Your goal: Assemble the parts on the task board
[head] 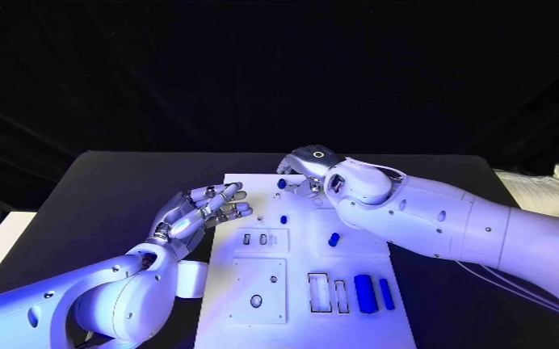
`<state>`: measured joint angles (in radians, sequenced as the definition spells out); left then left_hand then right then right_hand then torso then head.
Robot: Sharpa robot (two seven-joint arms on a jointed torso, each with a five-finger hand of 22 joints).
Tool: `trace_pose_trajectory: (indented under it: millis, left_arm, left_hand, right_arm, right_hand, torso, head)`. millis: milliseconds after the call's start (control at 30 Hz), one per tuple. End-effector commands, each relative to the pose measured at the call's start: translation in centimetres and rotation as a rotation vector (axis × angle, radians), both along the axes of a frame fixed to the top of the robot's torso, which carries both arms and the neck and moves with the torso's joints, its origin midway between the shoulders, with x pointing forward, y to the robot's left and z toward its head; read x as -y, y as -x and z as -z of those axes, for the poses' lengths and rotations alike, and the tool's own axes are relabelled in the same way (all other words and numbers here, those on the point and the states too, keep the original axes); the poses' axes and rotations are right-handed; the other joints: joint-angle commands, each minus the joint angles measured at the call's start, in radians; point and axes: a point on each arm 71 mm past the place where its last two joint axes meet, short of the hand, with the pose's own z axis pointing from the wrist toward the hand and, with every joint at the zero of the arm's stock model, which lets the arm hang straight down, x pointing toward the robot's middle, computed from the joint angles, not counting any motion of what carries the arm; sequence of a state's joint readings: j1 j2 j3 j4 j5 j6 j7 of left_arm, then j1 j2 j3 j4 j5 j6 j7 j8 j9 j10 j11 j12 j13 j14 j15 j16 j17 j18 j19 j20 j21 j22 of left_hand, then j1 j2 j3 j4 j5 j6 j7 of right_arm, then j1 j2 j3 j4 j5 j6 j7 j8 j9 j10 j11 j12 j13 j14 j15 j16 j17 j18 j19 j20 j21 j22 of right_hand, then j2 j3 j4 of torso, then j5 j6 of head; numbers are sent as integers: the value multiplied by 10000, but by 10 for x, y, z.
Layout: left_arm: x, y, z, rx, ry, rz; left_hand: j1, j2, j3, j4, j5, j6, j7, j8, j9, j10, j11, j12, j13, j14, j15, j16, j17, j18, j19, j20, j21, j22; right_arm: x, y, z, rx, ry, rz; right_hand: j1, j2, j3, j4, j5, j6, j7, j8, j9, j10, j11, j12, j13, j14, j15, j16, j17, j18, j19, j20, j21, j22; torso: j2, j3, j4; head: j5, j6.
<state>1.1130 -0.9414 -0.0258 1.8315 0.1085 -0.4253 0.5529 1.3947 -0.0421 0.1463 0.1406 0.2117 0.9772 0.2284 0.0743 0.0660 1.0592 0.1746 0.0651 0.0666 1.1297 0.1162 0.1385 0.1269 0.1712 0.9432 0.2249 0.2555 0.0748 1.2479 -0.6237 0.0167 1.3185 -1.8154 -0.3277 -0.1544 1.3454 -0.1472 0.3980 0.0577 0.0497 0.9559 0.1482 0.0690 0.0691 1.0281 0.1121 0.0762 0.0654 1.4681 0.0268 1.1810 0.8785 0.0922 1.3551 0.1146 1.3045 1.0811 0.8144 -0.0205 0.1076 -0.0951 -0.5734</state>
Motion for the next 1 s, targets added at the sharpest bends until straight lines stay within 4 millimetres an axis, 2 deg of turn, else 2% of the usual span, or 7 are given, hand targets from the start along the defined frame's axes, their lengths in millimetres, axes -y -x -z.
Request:
trace_pose_trajectory:
  millis: [33,167,300,400,533,733,1000]
  left_arm:
    - [1,1,-2,109,116,203]
    - [-1,1,-2,113,116,181]
    - [-3,0,-2,122,117,159]
    - [-3,0,-2,125,139,187]
    - [-2,0,-2,126,152,203]
    - [-2,-1,-1,104,193,215]
    - [-2,-2,-1,90,219,245]
  left_hand:
    - [-21,75,-8,-70,-23,-35,58,-46,-7,-75,13,-24,-10,-8,75,-64,14,123,17,80,-66,-15]
    - [-21,75,-8,-70,-23,-35,58,-46,-7,-75,13,-24,-10,-8,75,-64,14,123,17,80,-66,-15]
    - [-21,73,-9,-74,-24,-39,60,-50,-8,-80,15,-25,-10,-8,76,-68,14,123,17,81,-69,-16]
    - [-21,73,-9,-74,-24,-39,60,-50,-8,-80,15,-25,-10,-8,76,-68,14,123,17,81,-69,-16]
    - [-20,73,-9,-75,-24,-40,60,-50,-8,-81,15,-25,-10,-8,76,-68,14,123,17,81,-69,-17]
    - [-20,74,-9,-77,-25,-41,61,-51,-8,-83,16,-25,-10,-8,77,-70,15,123,17,82,-70,-18]
    - [-20,74,-9,-77,-25,-41,61,-51,-8,-83,16,-25,-10,-8,77,-70,15,123,17,82,-70,-18]
  right_arm:
    - [17,10,-10,209,-775,61]
    - [45,20,-20,-129,-1467,459]
    - [76,24,-24,-888,-1992,1268]
    - [95,25,-22,-1536,-1961,1938]
    - [109,24,-18,-2154,-1665,2625]
    - [115,22,-12,-2435,-1388,3096]
    - [107,17,-6,-2585,-1219,3163]
  right_hand:
    - [89,31,-71,68,-6,129,69,15,16,385,-81,121,25,75,-65,5,51,23,69,11,55,53]
    - [15,9,-57,245,6,329,69,33,27,1314,-235,438,124,165,-187,267,421,-48,256,-79,283,439]
    - [-206,-268,-243,495,261,592,30,79,43,2646,-460,920,419,401,-406,1128,1749,-250,741,-232,907,1510]
    - [-472,-562,-786,729,431,578,-194,36,22,3968,-742,1699,1008,516,-640,1705,2643,-411,1118,-425,1396,2363]
    - [-600,-559,-1934,1160,759,608,-343,42,20,4340,-895,3038,2568,537,-782,2119,3249,-485,1268,-606,1633,2756]
    - [-113,-316,-3442,2141,889,491,-269,27,12,3984,-793,8140,8506,632,-743,2810,4464,-590,1442,-501,1919,3289]
    - [17,-251,-3660,2314,935,431,-204,41,13,3968,-738,9980,10678,699,-626,3082,5013,-634,1540,-453,2055,3562]
  torso:
    - [-11,-2,-33]
    - [-30,1,-137]
    - [-64,18,-241]
    - [-74,27,-289]
    - [-67,61,-334]
    - [-63,40,-290]
    - [-48,43,-238]
  head:
    - [3,43]
    - [-36,107]
    - [-82,99]
    - [-96,96]
    - [-92,98]
    - [-163,140]
    - [-171,69]
